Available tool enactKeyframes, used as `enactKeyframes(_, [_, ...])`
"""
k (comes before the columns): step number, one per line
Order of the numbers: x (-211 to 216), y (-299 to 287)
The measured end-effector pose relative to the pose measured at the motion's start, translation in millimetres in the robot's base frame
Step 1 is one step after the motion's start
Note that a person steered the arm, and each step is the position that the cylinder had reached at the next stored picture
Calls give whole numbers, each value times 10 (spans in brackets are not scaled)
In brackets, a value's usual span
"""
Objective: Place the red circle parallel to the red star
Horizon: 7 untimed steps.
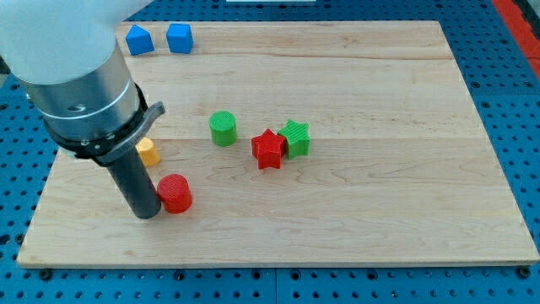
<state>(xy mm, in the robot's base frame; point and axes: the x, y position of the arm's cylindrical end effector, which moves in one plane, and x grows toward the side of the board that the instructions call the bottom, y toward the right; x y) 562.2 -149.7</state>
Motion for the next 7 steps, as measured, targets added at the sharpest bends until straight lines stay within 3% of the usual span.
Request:
enactKeyframes(1, [130,285])
enactKeyframes(3, [-502,377])
enactKeyframes(4, [-610,-188])
enactKeyframes(5, [-830,-122])
enactKeyframes(6, [-825,324])
enactKeyframes(7, [-914,236])
